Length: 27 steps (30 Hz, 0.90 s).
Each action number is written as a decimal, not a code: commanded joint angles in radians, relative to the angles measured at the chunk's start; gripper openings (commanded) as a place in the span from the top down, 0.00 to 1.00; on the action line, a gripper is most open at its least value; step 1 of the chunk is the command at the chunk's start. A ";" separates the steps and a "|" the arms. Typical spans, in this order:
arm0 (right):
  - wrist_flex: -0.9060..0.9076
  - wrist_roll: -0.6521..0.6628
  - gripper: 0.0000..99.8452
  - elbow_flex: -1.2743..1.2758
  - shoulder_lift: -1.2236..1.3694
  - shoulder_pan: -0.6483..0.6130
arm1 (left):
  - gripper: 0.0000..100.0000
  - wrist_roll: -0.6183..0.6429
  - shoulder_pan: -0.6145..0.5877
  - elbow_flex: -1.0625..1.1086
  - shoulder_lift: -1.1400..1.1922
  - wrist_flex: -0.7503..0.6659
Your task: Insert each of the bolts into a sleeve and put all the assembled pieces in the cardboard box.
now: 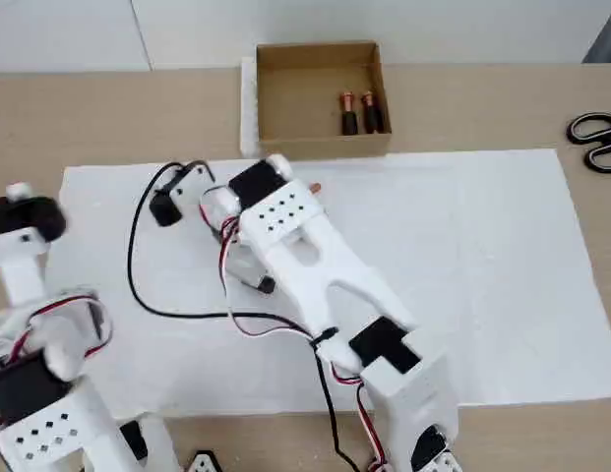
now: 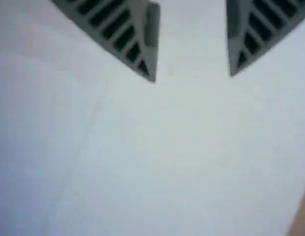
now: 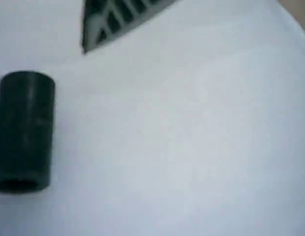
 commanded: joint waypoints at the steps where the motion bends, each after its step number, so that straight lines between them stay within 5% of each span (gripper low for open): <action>1: 0.019 -0.009 0.79 -0.009 -0.030 -0.028 | 0.91 0.000 -0.163 -0.007 -0.012 -0.028; 8: 0.015 -0.011 0.79 -0.009 0.120 -0.050 | 0.91 0.000 -0.318 -0.004 -0.012 -0.028; 27: -0.035 -0.002 0.79 -0.015 0.240 -0.051 | 0.91 0.000 -0.318 -0.004 -0.012 -0.026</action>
